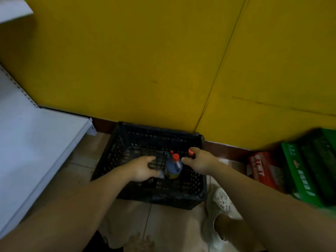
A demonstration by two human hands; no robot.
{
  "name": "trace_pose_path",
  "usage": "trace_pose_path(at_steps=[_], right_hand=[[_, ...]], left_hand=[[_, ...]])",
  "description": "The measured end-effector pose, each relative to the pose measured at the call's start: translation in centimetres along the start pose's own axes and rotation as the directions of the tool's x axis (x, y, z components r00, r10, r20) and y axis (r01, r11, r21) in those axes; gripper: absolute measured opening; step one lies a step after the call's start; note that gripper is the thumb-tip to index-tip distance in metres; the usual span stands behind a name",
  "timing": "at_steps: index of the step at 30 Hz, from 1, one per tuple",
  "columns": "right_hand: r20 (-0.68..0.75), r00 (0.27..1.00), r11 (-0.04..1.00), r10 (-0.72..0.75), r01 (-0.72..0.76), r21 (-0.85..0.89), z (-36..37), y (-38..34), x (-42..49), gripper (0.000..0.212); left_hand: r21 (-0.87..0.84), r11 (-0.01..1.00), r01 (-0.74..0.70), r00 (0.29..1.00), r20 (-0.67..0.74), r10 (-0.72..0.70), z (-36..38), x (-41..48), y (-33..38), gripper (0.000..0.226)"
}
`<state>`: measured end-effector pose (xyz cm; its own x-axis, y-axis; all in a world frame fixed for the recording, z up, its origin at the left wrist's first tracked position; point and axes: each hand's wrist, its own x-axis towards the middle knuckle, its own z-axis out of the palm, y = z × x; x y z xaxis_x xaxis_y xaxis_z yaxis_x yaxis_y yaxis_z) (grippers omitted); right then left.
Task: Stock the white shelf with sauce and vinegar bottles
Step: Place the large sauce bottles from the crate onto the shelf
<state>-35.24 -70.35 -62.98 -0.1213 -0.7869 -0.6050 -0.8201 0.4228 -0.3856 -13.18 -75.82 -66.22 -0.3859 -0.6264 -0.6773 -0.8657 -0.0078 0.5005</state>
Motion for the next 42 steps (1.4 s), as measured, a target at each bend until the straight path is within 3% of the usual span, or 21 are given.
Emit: trace_pose_path(at_steps=[7,11,14,17,19,23,27,30,33,37,39,42], right_hand=[[0.145,0.989,0.992,0.029,-0.046,0.118,4.9,3.5,11.0,0.073],[0.203,0.976,0.989,0.084,-0.106,0.099,7.9,5.1,16.0,0.029],[0.196,0.978,0.997,0.074,-0.080,0.022,9.6,5.1,17.9,0.029],[0.120,0.993,0.998,0.011,-0.004,-0.055,10.1,4.6,18.6,0.034],[0.042,0.999,0.999,0.007,-0.009,0.045,9.8,4.4,18.5,0.029],[-0.060,0.998,0.966,0.034,-0.017,0.259,8.2,2.8,17.1,0.029],[-0.192,0.979,0.917,-0.068,0.137,0.375,4.2,0.0,12.4,0.034],[-0.362,0.924,0.869,-0.122,0.276,0.410,-0.1,-2.2,8.0,0.035],[-0.527,0.842,0.752,-0.117,0.422,0.507,-5.1,-5.5,3.1,0.030],[-0.686,0.707,0.509,-0.169,0.659,0.554,-11.6,-11.3,-4.9,0.019],[-0.743,0.645,0.403,-0.178,0.737,0.543,-14.3,-14.1,-9.0,0.015],[-0.826,0.522,0.327,-0.213,0.835,0.443,-16.7,-17.3,-15.1,0.008]], left_hand=[[0.022,0.999,0.035,0.995,0.092,-0.037,1.8,11.2,-1.2,0.075],[-0.021,0.999,0.030,0.992,0.126,-0.027,2.8,17.3,-1.7,0.069],[-0.012,0.999,0.039,0.980,0.198,-0.035,4.5,21.0,-2.6,0.065],[-0.043,0.999,0.009,0.979,0.204,0.000,6.1,22.9,-3.4,0.073],[-0.091,0.996,-0.005,0.982,0.189,0.022,6.6,23.0,-3.8,0.084],[-0.061,0.997,-0.039,0.985,0.165,0.049,5.5,21.6,-4.1,0.081],[-0.155,0.982,-0.111,0.986,0.106,0.128,3.0,17.6,-3.3,0.090],[-0.293,0.923,-0.249,0.968,-0.044,0.247,0.3,12.5,-1.4,0.107],[-0.342,0.845,-0.411,0.911,-0.196,0.364,-2.8,6.1,1.1,0.112],[-0.378,0.664,-0.646,0.758,-0.426,0.494,-6.5,-3.3,4.7,0.112],[-0.386,0.560,-0.733,0.671,-0.545,0.503,-8.0,-8.1,6.6,0.103],[-0.328,0.459,-0.826,0.540,-0.696,0.474,-9.6,-14.8,8.7,0.099]])
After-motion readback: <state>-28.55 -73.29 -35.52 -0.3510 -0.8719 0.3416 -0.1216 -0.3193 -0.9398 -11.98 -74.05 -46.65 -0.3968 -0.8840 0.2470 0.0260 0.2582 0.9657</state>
